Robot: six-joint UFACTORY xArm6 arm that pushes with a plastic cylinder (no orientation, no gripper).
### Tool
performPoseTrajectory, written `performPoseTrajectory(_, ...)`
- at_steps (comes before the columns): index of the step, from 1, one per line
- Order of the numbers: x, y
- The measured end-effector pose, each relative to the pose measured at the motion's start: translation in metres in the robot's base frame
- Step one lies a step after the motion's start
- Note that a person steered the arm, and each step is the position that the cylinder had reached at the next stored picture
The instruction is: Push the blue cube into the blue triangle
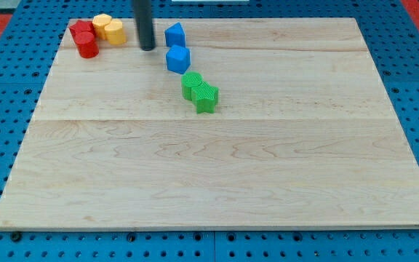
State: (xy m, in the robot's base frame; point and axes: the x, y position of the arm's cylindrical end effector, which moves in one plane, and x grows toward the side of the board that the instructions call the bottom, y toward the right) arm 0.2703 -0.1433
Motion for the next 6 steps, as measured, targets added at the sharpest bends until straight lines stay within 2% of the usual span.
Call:
performPoseTrajectory(1,0.037,0.006)
performPoseTrajectory(2,0.074,0.050)
performPoseTrajectory(3,0.054,0.143)
performPoseTrajectory(4,0.053,0.147)
performPoseTrajectory(5,0.036,0.092)
performPoseTrajectory(6,0.009,0.074)
